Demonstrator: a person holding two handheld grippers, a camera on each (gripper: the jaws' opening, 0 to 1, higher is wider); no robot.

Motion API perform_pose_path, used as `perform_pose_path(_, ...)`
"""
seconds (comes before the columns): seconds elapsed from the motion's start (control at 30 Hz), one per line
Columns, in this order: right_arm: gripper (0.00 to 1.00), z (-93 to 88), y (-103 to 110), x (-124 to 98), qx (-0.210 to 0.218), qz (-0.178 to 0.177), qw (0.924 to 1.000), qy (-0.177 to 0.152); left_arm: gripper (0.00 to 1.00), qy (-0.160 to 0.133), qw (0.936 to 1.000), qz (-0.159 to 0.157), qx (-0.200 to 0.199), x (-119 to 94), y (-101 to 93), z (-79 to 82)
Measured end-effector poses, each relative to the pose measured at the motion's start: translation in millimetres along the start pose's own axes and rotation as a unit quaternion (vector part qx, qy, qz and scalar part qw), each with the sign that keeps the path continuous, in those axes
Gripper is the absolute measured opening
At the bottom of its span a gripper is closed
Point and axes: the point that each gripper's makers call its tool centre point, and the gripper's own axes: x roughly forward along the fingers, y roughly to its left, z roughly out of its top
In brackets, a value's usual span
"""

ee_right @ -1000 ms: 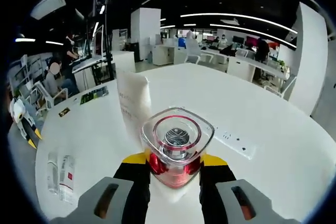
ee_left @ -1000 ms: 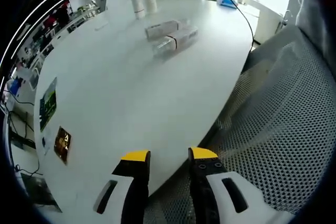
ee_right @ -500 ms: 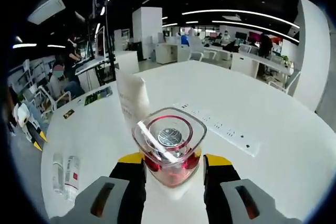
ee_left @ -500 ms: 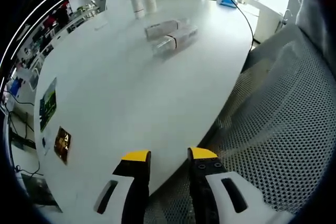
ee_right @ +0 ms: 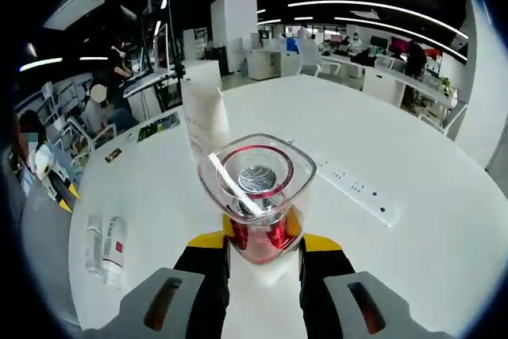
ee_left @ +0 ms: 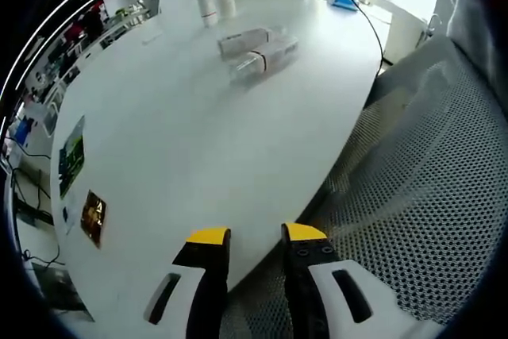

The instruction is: Arrange the skincare products in the storage area until every visible bottle or jar stands upright without overlapping.

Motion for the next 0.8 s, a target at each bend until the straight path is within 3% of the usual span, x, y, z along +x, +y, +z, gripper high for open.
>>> perform_pose_path(0.8, 0.28, 6.5, 13, 7, -0.006, 0.018, 0.9998, 0.002, 0.2, 0.002, 1.0, 0.001, 0.001, 0, 0.2, -1.1)
